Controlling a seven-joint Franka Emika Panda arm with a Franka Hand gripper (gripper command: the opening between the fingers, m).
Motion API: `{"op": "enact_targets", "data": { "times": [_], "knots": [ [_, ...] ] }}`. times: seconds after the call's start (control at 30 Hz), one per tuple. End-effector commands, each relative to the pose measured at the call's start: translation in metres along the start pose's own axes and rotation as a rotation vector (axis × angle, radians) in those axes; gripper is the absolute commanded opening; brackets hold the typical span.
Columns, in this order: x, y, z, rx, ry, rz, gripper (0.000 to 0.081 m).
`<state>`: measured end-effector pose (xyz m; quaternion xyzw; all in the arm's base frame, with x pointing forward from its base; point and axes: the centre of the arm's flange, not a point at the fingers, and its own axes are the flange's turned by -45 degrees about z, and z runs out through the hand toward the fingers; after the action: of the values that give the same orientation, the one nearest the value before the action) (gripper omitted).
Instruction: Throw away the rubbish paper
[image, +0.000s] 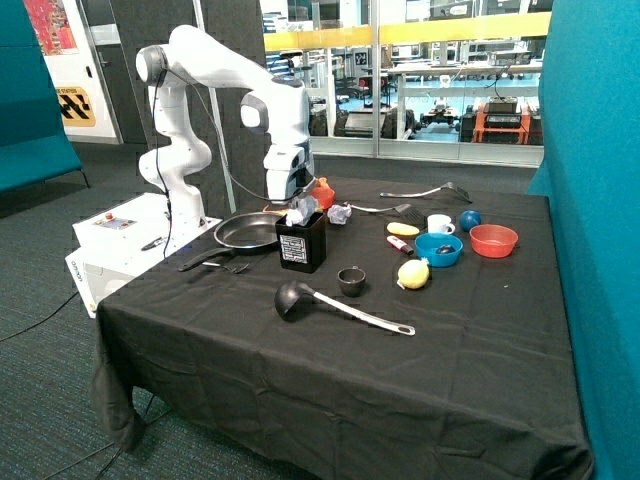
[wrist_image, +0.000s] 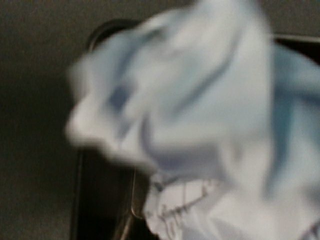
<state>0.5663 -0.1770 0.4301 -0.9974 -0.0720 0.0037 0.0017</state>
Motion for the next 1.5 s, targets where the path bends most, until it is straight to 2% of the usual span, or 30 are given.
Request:
{"op": "enact_targets", "data": {
  "times": [0.0,0.53,0.7,0.8,0.9,0.93,0.97,1.0,1.03,1.07,1.1,1.13,1.17,1.2,1.23,1.27,1.37,1.47],
  "knots": [
    [-0.001,-0.010,0.011,-0.0040,0.0072,-0.019,0.0484],
    [0.000,-0.009,0.004,-0.0040,0.0071,-0.034,0.0564],
    [-0.001,-0.005,0.002,-0.0040,0.0071,-0.029,0.0679],
    [-0.002,-0.006,0.003,-0.0040,0.0071,-0.039,0.0678],
    [-0.003,-0.014,0.001,-0.0041,0.0071,-0.074,0.0655],
    [-0.003,-0.020,0.000,-0.0043,0.0070,-0.109,0.0648],
    [-0.003,-0.028,-0.002,-0.0044,0.0069,-0.138,0.0324],
    [-0.004,-0.036,-0.003,-0.0045,0.0069,-0.163,0.0478],
    [-0.004,-0.040,-0.004,-0.0045,0.0069,-0.167,0.0239],
    [-0.004,-0.044,-0.004,-0.0045,0.0068,-0.176,0.0120],
    [-0.004,-0.048,-0.005,-0.0045,0.0068,-0.184,0.0060],
    [-0.004,-0.053,-0.005,-0.0046,0.0068,-0.203,0.0338],
    [-0.004,-0.059,-0.006,-0.0047,0.0067,-0.220,0.0479],
    [-0.004,-0.066,-0.007,-0.0047,0.0067,-0.240,0.0544],
    [-0.004,-0.070,-0.007,-0.0047,0.0067,-0.244,0.0576],
    [-0.004,-0.080,-0.008,-0.0049,0.0066,-0.281,0.0588],
    [-0.005,-0.101,-0.009,-0.0050,0.0065,-0.315,0.0595],
    [-0.006,-0.111,-0.009,-0.0050,0.0065,-0.310,0.0595]
  ]
}}
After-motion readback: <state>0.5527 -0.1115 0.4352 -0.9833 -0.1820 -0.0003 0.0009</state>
